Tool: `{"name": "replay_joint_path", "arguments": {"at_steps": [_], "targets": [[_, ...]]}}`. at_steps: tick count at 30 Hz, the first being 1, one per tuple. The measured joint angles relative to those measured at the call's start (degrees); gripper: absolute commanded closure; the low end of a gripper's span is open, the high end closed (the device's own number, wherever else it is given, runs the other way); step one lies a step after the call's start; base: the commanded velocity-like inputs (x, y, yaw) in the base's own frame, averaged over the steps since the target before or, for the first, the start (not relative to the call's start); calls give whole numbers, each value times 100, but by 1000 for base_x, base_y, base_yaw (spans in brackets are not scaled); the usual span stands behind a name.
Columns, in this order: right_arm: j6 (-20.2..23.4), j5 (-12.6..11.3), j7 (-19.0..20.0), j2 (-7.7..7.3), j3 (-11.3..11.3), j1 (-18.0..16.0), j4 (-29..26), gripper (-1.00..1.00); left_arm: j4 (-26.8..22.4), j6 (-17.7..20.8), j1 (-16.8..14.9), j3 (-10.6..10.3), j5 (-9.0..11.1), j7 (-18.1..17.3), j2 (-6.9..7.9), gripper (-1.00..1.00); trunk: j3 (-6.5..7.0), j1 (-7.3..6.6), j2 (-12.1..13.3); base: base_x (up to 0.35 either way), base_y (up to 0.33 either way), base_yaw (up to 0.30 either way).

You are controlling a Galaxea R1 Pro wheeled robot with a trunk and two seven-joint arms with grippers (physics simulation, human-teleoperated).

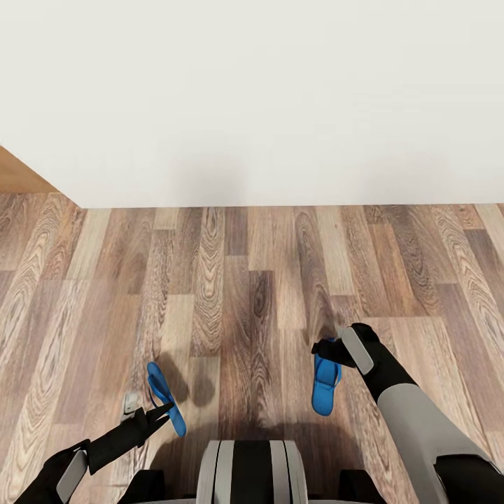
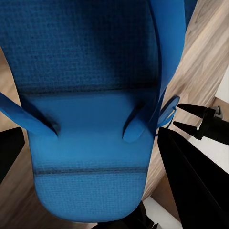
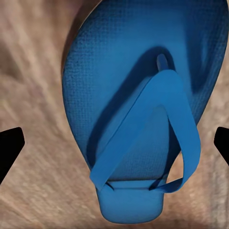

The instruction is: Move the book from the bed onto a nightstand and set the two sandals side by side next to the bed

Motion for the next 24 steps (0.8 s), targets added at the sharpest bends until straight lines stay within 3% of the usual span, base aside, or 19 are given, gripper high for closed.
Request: {"name": "replay_joint_path", "arguments": {"at_steps": [24], "targets": [[0, -4, 6, 2, -4, 0, -3, -100, 0, 0, 0, 1, 10, -5, 0, 100, 0, 0, 0, 0, 0, 0]]}}
